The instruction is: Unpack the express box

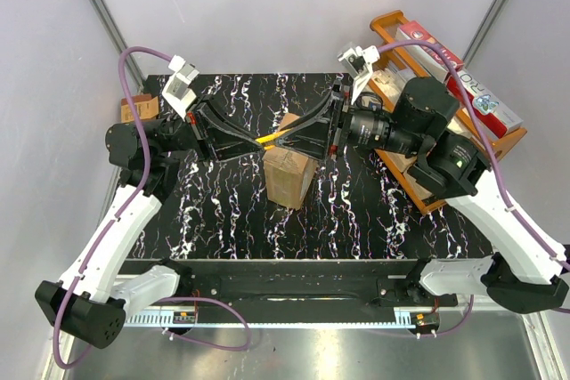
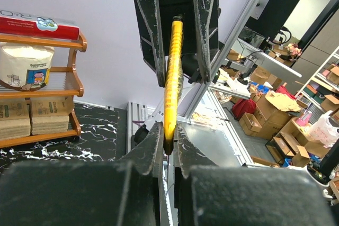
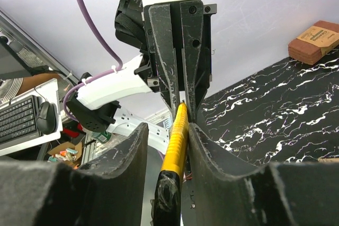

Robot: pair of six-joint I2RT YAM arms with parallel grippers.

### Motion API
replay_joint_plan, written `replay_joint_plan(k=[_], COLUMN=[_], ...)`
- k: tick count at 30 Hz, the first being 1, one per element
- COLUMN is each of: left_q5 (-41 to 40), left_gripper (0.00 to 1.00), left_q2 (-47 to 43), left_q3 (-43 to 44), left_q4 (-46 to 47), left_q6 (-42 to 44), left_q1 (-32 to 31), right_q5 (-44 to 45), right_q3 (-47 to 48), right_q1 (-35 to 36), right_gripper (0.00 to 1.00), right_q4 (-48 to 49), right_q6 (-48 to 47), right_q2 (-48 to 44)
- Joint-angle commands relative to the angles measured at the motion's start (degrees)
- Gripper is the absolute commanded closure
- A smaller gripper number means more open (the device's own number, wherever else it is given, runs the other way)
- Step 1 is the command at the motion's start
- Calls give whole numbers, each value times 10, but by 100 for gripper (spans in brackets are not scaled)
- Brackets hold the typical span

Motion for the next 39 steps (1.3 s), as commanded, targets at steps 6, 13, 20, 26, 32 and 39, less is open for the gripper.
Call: replay_joint_plan(k=[6,13,20,26,32,39], left_q5=[-16,-12,-11,-63,-304,-344], left_gripper=[100,100,47,6,1,12], left_q2=[11,14,19,-8,-18,42], left_q3=[17,18,23,7,16,-30], left_q4=[-35,-39,-44,-162,-504,-589], left_q6=[16,17,20,105,301,332], left_q1=[1,1,5,39,50,49], right_q5=[-37,-39,-27,102,215,225], right_q3=[37,41,38,-15,-121,-282], right_q1=[6,6,6,6,7,6], right_gripper=[64,76,100,100,100,100], right_q4=[-16,-28,-43,-39,-20,139], right_q6=[2,-4,-20,-70,-150,-247], right_q2=[19,24,24,-8,-28,-69])
